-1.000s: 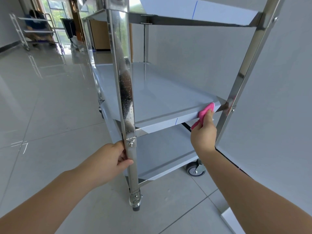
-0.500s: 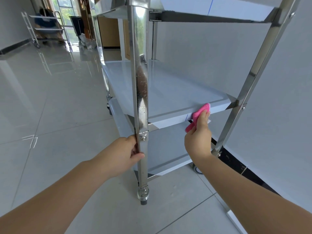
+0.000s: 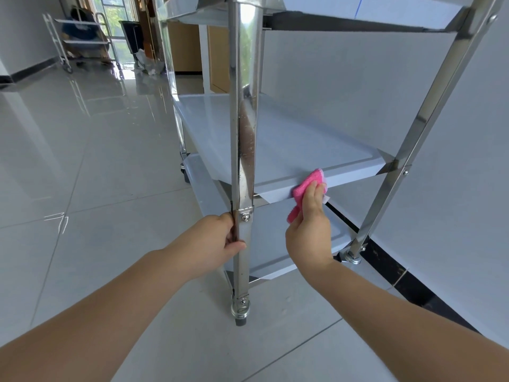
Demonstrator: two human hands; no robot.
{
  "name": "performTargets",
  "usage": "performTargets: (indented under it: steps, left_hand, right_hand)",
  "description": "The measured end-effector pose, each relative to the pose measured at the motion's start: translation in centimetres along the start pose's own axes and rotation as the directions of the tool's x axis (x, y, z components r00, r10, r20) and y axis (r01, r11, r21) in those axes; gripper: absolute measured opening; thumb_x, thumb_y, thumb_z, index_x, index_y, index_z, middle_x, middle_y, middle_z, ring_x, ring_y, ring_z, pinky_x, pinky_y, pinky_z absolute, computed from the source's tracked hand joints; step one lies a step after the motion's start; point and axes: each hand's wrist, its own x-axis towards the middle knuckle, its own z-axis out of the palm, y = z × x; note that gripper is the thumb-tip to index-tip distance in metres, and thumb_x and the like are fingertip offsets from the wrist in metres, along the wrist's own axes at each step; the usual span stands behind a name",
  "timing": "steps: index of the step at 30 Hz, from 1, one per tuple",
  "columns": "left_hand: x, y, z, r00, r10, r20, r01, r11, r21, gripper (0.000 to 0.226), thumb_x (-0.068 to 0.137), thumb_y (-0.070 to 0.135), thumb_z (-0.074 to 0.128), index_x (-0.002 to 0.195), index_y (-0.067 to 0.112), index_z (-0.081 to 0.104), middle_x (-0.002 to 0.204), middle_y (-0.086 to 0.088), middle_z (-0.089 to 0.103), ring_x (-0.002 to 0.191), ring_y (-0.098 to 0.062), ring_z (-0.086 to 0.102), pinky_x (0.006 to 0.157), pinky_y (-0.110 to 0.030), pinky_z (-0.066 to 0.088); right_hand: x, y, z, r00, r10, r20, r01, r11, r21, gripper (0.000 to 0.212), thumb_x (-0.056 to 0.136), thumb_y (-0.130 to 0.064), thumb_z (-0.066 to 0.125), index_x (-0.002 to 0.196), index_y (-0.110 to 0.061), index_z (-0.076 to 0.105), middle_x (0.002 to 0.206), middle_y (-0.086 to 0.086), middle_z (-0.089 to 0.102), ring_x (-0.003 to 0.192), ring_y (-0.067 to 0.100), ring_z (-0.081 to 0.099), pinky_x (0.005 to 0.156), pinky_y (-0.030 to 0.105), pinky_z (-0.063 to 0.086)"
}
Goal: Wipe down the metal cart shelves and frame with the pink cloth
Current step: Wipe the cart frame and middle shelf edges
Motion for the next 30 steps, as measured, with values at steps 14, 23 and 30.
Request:
performTargets:
  steps: [14,23,30]
  left_hand:
    - [0.1,0.2,0.1,1.000,0.000,-0.007,0.000,1.000,-0.012,0.026,0.085,0.032,0.065,0.099,0.013,0.054,0.086,-0.001,0.066,0.078,-0.016,0.064,0.077,-0.038,0.054]
    - [0.1,0.3,0.0,1.000,-0.016,0.003,0.016,1.000,-0.026,0.029,0.084,0.029,0.066,0.104,0.011,0.054,0.086,-0.005,0.067,0.079,-0.021,0.065,0.076,-0.038,0.053]
    - [-0.3,1.6,-0.6,0.999,-0.044,0.021,0.042,0.995,0.087,0.027,0.088,0.030,0.060,0.106,0.011,0.054,0.090,-0.006,0.065,0.083,-0.025,0.063,0.076,-0.035,0.051]
  right_hand:
    - [-2.7,-1.6,1.6,0.987,-0.141,0.081,0.140,0.990,0.021,0.073,0.088,0.009,0.034,0.152,-0.014,0.010,0.159,0.009,0.016,0.139,0.031,0.034,0.108,0.034,0.036]
    - [-4.1,-0.9,1.3,0.942,-0.310,0.129,0.271,0.929,0.254,0.072,0.078,0.004,0.036,0.145,-0.020,0.037,0.103,0.011,0.068,0.092,0.022,0.064,0.087,0.028,0.052]
    - [-2.5,-2.1,-1.2,0.902,-0.266,0.340,0.020,0.812,0.584,0.069,0.072,0.014,0.035,0.130,-0.015,0.058,0.090,-0.012,0.067,0.074,0.001,0.055,0.068,0.014,0.046]
